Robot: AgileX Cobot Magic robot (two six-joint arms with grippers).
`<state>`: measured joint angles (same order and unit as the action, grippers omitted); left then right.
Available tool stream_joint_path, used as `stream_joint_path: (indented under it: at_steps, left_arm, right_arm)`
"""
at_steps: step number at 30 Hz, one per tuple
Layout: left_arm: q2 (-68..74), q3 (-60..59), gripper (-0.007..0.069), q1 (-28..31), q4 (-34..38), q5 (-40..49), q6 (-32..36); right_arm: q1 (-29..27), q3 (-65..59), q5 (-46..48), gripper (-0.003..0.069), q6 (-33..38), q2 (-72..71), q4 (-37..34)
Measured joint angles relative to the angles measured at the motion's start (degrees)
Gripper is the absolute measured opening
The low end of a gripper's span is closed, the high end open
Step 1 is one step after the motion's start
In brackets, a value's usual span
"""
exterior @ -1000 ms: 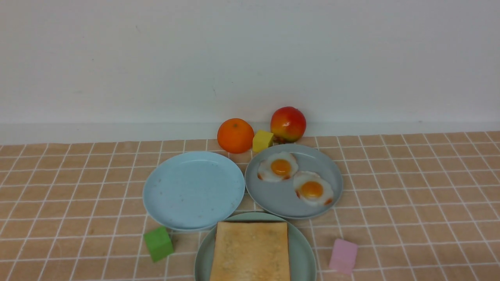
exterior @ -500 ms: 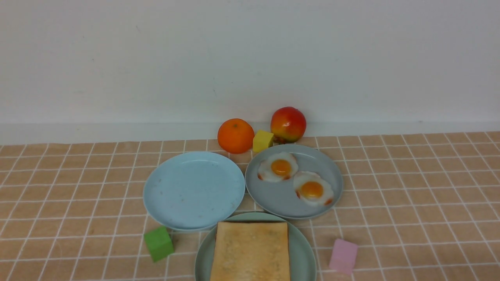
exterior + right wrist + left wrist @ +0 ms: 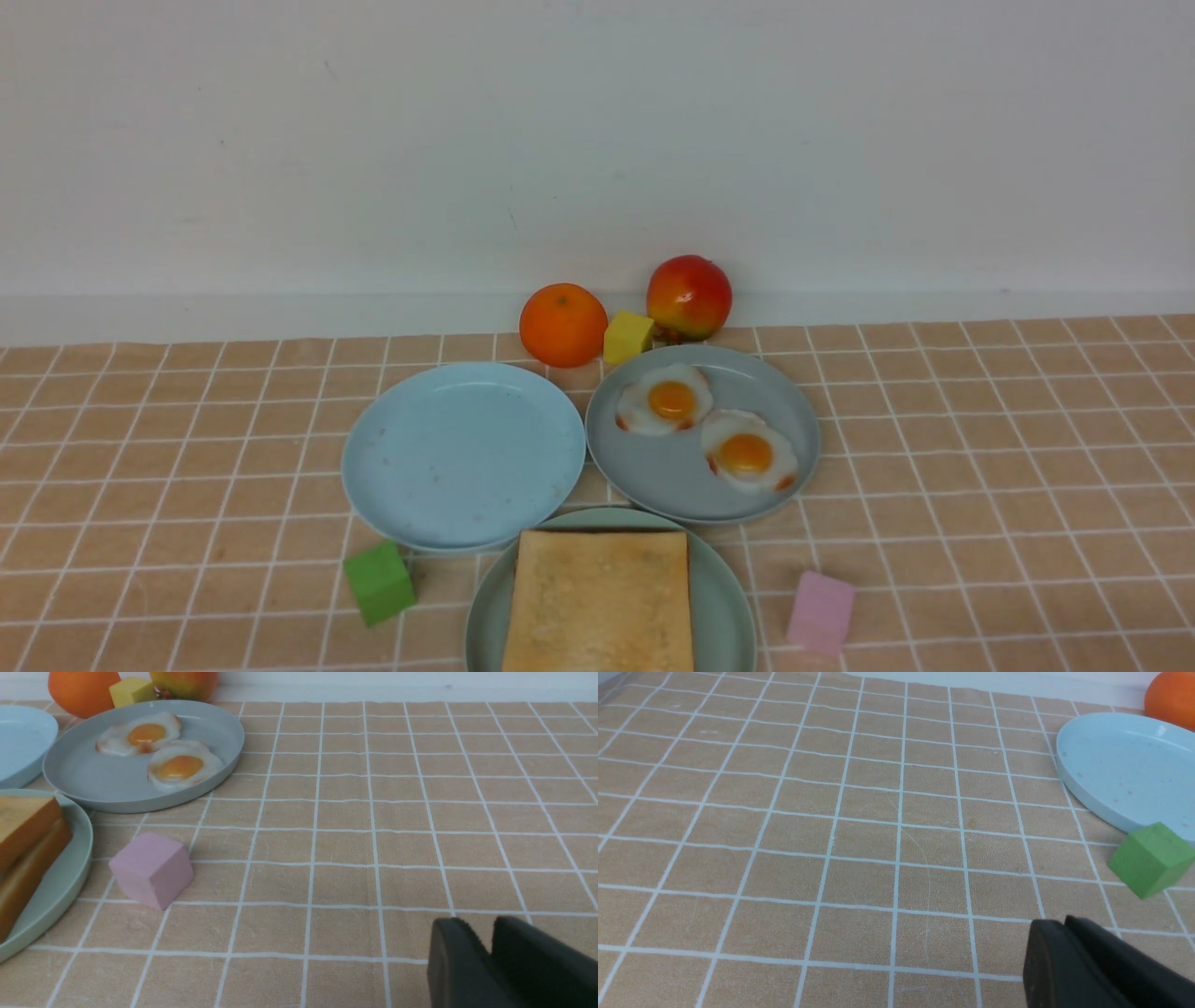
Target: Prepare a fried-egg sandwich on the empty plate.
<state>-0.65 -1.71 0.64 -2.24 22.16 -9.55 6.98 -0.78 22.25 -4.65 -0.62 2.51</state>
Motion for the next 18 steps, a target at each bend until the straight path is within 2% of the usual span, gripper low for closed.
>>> stream_joint_path:
  at_steps: [18]
  left_arm:
    - [0.0,0.0,0.005,0.0,0.0,0.0,0.0]
  right_arm:
    - [0.0,0.0,0.0,0.0169,0.0,0.0,0.0]
